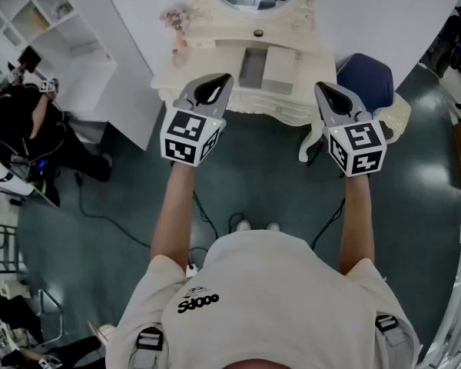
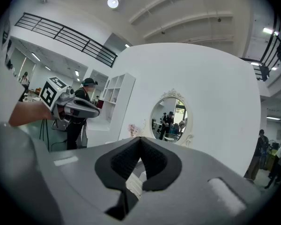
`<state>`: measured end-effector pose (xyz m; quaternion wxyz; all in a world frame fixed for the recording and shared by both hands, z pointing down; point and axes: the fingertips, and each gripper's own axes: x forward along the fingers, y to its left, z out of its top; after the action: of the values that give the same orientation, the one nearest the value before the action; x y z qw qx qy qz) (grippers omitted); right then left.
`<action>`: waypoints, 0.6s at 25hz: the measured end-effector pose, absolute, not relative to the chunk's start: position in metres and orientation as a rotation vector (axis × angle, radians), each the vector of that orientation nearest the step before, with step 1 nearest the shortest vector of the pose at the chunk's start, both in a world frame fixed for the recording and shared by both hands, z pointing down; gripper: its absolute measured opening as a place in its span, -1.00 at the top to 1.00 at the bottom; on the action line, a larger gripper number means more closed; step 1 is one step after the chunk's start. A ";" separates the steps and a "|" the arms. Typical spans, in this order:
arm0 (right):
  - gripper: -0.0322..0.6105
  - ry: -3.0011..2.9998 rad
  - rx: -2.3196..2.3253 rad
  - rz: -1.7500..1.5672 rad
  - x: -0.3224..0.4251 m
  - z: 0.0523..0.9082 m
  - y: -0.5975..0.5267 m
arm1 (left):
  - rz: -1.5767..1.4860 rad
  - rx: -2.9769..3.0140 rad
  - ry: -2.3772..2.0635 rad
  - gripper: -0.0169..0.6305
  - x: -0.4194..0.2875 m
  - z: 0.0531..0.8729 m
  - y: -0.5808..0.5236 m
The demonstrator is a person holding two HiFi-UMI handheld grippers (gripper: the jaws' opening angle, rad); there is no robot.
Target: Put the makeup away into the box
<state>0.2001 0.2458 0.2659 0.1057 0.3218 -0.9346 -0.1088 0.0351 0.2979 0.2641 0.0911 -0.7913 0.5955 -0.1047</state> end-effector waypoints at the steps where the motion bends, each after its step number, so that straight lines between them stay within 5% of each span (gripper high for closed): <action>1: 0.90 -2.752 0.946 -0.320 0.198 0.266 0.244 | -0.311 -2.351 1.768 0.90 0.034 0.264 0.296; 15: 0.89 -2.769 0.969 -0.258 0.161 0.276 0.216 | -0.299 -2.423 1.724 0.90 -0.003 0.283 0.265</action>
<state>0.1606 0.2158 0.2762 0.0982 0.3275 -0.9357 -0.0873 -0.0034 0.2645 0.2830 0.0765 -0.8083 0.5753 -0.0996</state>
